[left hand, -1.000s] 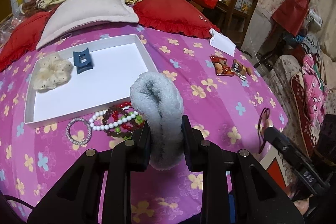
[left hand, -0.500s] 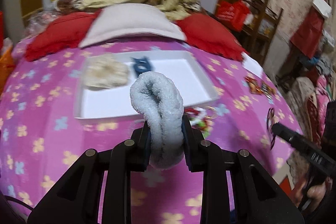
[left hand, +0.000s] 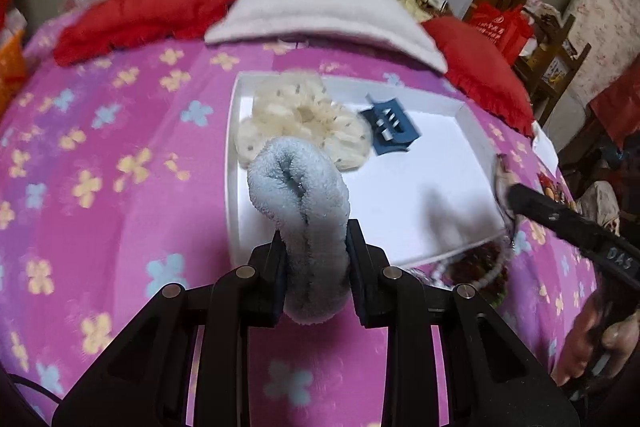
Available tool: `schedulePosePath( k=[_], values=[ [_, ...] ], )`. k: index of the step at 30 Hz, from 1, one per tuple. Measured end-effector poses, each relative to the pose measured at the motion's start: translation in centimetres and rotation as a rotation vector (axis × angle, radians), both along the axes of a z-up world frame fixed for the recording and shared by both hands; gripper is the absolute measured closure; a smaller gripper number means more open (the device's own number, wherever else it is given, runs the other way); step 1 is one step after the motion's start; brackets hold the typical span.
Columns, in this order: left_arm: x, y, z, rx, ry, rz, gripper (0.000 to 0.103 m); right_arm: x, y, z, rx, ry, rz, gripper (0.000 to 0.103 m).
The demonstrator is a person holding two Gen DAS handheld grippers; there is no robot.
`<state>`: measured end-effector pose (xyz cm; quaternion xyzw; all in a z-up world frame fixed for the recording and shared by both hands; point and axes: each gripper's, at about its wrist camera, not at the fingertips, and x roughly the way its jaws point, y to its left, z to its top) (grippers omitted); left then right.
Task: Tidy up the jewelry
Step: 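Carry the grey scrunchie into the tray with the left tool while the right tool releases the Mickey tie there, then move both tools toward the bracelets beside the tray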
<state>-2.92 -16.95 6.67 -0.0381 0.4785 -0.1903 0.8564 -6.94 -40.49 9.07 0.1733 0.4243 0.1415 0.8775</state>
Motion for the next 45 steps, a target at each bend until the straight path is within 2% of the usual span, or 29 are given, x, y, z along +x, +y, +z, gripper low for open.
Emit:
schedulePosePath(
  k=[4,7,9,10,13,18,20,23,26,30,34,38,42,44,45],
  values=[
    [2.0,-0.2,-1.8,0.003,0.038,0.010,0.078,3.2,1.8,-2.6,-0.022,0.068,0.021,0.072],
    [2.7,0.4,-2.3,-0.031,0.049,0.029,0.076,4.8,3.0,-3.7,-0.038,0.089,0.024,0.072],
    [2.6,0.7,-2.1,-0.061,0.042,0.029,0.069,5.5,3.5,-3.8,-0.048,0.094,0.021,0.064],
    [2.4,0.9,-2.0,-0.079,0.041,0.028,0.067,5.5,3.6,-3.6,-0.050,0.086,0.019,0.054],
    [1.9,1.6,-1.2,-0.126,0.038,0.026,0.067,4.8,3.3,-2.2,-0.041,0.060,0.021,0.054],
    [-0.4,3.4,1.4,-0.156,-0.006,0.057,0.067,-0.1,-0.1,1.5,-0.025,-0.019,-0.003,0.053],
    [-2.4,3.9,2.6,-0.146,-0.037,0.064,0.066,-2.6,-2.0,2.0,-0.026,-0.038,-0.027,0.046],
    [-4.8,3.6,2.9,-0.143,-0.045,0.048,0.064,-6.8,-5.4,1.3,-0.050,-0.030,-0.085,0.043],
    [-7.0,1.4,1.8,-0.102,-0.021,-0.007,0.064,-9.6,-7.8,-0.6,-0.053,0.011,-0.128,0.043],
    [-8.9,-2.5,-0.5,-0.042,0.023,-0.074,0.064,-12.6,-9.8,-2.9,-0.002,0.054,-0.175,0.043],
    [-8.8,-5.4,-2.1,0.017,0.026,-0.104,0.064,-14.0,-10.5,-3.7,0.020,0.054,-0.191,0.043],
    [-7.3,-6.6,-3.8,0.060,0.048,-0.082,0.064,-14.7,-10.3,-4.0,0.021,0.039,-0.185,0.043],
    [-6.1,-6.7,-4.8,0.045,0.073,-0.055,0.064,-14.6,-9.6,-4.2,0.021,0.027,-0.163,0.043],
    [-5.8,-7.1,-4.8,0.055,0.055,-0.048,0.065,-14.4,-9.2,-4.4,0.019,0.026,-0.147,0.043],
    [-5.7,-7.4,-4.8,0.066,0.043,-0.046,0.072,-14.3,-8.9,-4.4,0.019,0.028,-0.140,0.043]
  ],
)
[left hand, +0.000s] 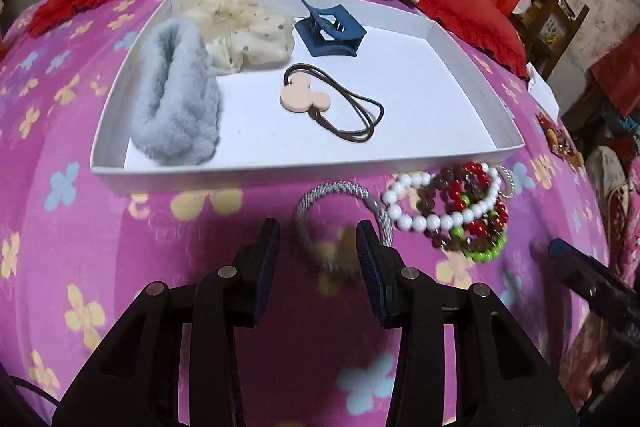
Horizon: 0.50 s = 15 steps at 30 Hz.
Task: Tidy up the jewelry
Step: 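Move both tools toward the bracelets beside the tray, then grasp the silver braided bracelet with the left tool while the right tool grasps the white pearl bracelet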
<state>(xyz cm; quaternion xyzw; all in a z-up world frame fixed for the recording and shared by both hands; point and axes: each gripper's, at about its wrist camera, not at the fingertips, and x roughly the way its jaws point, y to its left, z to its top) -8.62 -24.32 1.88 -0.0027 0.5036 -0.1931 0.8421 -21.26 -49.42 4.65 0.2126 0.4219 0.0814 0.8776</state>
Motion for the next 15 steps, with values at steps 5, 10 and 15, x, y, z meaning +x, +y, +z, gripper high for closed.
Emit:
schedulePosePath(
  k=[5,10,15],
  values=[
    [-0.7,0.4,-0.2,0.057,-0.022,0.020,0.097,0.5,1.2,0.1,-0.011,0.002,0.027,0.043],
    [-3.0,5.0,-0.4,0.014,0.000,0.087,0.097,1.7,2.5,0.4,-0.020,-0.009,0.064,0.043],
    [-4.7,8.5,-0.5,-0.065,0.033,0.127,0.097,4.1,3.5,0.5,-0.098,-0.020,0.049,0.047]
  ],
)
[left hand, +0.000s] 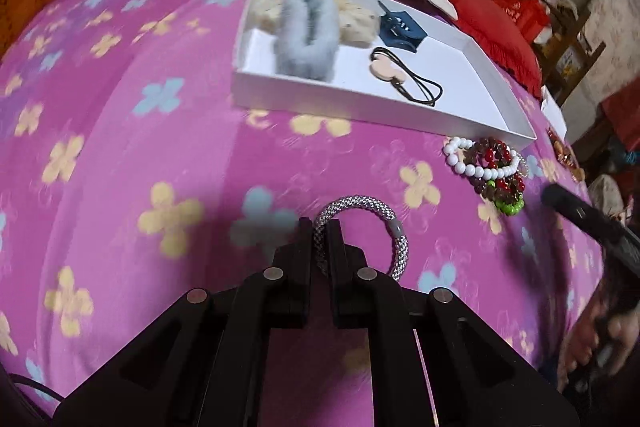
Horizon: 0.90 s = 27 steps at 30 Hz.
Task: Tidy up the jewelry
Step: 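Grasp the silver braided bracelet with the left tool while the right tool grasps the white pearl bracelet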
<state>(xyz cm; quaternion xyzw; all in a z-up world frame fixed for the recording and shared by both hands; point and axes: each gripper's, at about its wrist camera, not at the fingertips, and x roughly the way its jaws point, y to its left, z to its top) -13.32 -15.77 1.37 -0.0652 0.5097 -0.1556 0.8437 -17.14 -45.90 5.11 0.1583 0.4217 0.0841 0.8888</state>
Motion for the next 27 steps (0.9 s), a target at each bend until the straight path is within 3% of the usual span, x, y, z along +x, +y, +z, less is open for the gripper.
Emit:
schedulePosePath(
  k=[5,9,12,13,20,27],
  values=[
    [-0.5,0.2,0.0,-0.007,-0.009,-0.004,0.097,2.7,-0.7,-1.0,-0.049,0.032,-0.061,0.064],
    [-0.8,-0.3,0.0,0.028,-0.040,-0.022,0.097,4.4,-1.6,-2.4,0.025,0.081,-0.088,0.070],
    [-0.9,-0.4,0.0,0.036,-0.052,-0.027,0.097,4.4,-1.6,-2.4,0.084,0.086,-0.078,0.082],
    [-1.0,-0.4,0.0,0.039,-0.057,-0.029,0.097,4.2,-1.5,-2.3,0.099,0.088,-0.067,0.094],
    [-1.5,0.1,0.2,-0.006,-0.047,-0.020,0.097,1.3,-0.1,1.4,0.164,-0.006,-0.015,0.095],
    [-3.3,1.1,2.7,-0.059,-0.086,-0.012,0.097,-1.1,1.0,5.1,0.170,-0.094,0.016,0.095]
  ],
)
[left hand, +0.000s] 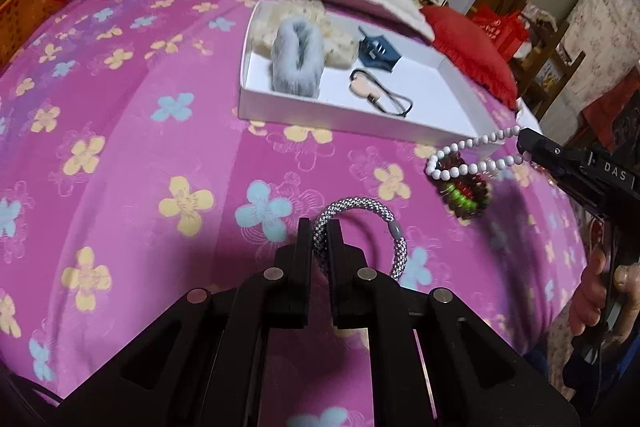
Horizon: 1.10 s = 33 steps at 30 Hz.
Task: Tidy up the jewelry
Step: 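Grasp the silver braided bracelet with the left tool while the right tool grasps the white pearl bracelet, then lower the silver bracelet into the tray with the left tool while the right tool releases the pearls there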
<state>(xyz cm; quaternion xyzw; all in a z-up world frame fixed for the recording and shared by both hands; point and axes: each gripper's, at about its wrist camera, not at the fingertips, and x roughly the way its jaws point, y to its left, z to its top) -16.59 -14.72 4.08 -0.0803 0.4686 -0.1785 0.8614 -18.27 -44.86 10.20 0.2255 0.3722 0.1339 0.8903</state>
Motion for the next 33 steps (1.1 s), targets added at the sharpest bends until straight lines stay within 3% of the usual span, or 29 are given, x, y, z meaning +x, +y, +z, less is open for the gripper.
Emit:
schedulePosePath(
  k=[8,16,24,30,33],
  values=[
    [-2.1,0.4,2.8,-0.009,-0.052,-0.003,0.097,-3.4,-0.7,2.4,0.045,-0.063,0.000,0.095],
    [-2.8,0.1,4.1,0.004,-0.075,-0.007,0.097,-4.1,-1.7,4.7,0.002,-0.103,0.001,0.095],
    [-0.5,-1.0,5.8,0.000,-0.080,-0.023,0.097,0.5,-3.1,5.8,-0.092,-0.080,0.011,0.095],
    [4.3,-5.3,6.6,-0.034,-0.076,-0.076,0.097,6.9,-3.5,5.6,-0.173,-0.037,0.012,0.095],
    [7.3,-8.5,6.3,-0.002,-0.083,-0.100,0.097,10.9,-3.0,5.2,-0.227,-0.009,0.025,0.095]
  ],
)
